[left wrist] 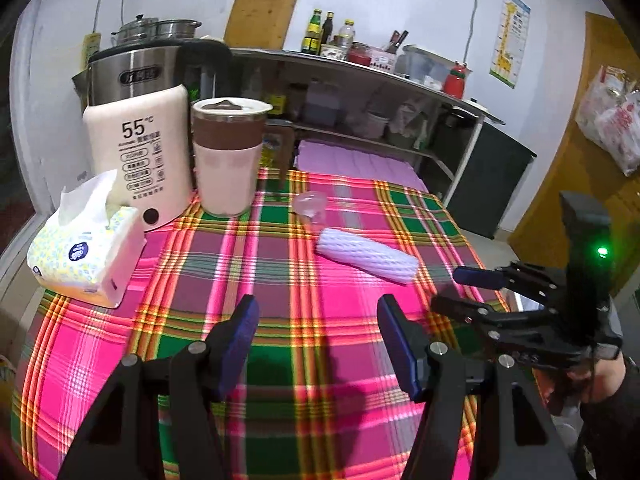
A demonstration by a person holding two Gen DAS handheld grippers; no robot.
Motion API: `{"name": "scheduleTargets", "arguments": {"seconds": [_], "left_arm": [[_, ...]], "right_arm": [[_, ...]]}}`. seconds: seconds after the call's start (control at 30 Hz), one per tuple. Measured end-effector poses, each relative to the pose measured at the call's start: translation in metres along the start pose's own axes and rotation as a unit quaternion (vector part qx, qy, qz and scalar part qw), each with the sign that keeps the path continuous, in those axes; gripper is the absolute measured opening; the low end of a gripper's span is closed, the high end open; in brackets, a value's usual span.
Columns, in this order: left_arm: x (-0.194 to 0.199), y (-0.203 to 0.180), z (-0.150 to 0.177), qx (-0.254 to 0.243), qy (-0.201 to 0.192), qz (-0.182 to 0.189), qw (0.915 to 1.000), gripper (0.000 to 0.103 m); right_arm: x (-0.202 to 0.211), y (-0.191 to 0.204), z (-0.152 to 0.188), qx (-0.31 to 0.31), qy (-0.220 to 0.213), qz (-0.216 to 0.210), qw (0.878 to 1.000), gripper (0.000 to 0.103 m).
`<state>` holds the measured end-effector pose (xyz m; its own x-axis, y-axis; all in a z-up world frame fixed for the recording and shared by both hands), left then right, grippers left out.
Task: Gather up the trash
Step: 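Grasp the white foam net sleeve with the right gripper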
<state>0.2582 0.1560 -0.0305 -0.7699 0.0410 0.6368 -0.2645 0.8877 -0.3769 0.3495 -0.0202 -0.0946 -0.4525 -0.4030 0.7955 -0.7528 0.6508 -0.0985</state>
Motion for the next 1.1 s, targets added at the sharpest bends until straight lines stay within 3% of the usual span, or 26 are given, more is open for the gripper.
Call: {"name": "scheduleTargets", "arguments": {"seconds": [0.57, 0.6, 0.67, 0.73, 0.93, 1.1], "left_arm": [[-0.039, 0.016, -0.015, 0.01, 0.016, -0.001, 0.9998, 0.063], [-0.04, 0.015, -0.016, 0.009, 0.016, 0.0, 0.9998, 0.063], [-0.043, 0.013, -0.017, 0.007, 0.017, 0.0, 0.9998, 0.063], [-0.045, 0.011, -0.017, 0.008, 0.018, 0.001, 0.9998, 0.064], [-0.046, 0.008, -0.018, 0.006, 0.019, 0.002, 0.9998, 0.063], [-0.05, 0.002, -0.021, 0.008, 0.018, 0.005, 0.9998, 0.063]], "right_arm": [[-0.085, -0.029, -0.023, 0.023, 0.035, -0.024, 0.999, 0.05], [-0.084, -0.028, -0.024, 0.023, 0.032, -0.029, 0.999, 0.048], [-0.082, -0.027, -0.025, 0.02, 0.025, -0.035, 0.999, 0.028], [-0.078, -0.026, -0.025, 0.021, 0.021, -0.033, 0.999, 0.023], [-0.061, -0.018, -0.023, 0.022, 0.008, -0.028, 0.999, 0.017], [-0.039, -0.027, -0.012, -0.014, 0.007, -0.007, 1.0, 0.017]]}}
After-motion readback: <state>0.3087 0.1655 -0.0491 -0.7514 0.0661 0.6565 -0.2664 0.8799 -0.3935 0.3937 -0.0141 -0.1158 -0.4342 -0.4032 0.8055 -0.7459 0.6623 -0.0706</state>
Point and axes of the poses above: each gripper's, at about its wrist camera, not at the fingertips, and x roughly against the way its jaws point, y to its left, z to its underside, the point moved 9 cm from there along -x, roughly the way its jaws point, and after that the axes turned 15 degrees about x, right-handed, at the moved point
